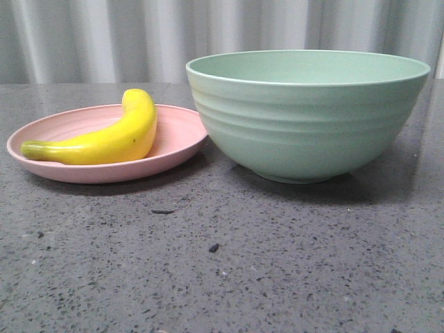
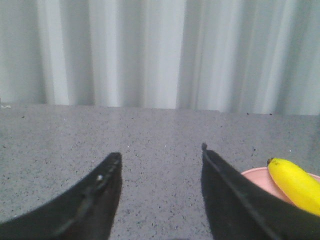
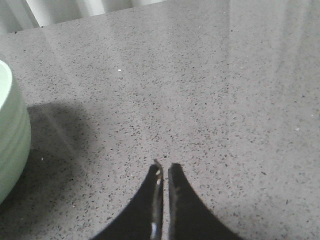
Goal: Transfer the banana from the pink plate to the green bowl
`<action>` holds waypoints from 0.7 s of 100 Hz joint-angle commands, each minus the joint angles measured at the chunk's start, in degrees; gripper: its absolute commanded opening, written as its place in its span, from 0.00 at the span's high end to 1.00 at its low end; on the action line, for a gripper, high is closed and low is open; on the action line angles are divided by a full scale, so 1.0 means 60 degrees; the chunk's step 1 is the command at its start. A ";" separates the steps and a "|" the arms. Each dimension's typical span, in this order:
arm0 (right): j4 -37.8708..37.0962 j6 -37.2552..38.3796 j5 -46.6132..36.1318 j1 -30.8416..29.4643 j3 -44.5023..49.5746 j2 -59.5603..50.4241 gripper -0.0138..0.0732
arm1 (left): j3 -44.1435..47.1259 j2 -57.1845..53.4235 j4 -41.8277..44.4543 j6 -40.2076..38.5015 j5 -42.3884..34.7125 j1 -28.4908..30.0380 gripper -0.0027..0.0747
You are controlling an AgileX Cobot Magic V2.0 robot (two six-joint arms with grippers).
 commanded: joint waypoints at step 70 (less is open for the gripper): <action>0.0123 -0.0026 -0.0657 0.0015 -0.0351 0.0113 0.91 | -0.4646 0.6151 -0.0012 0.0014 0.2138 -0.4171 0.39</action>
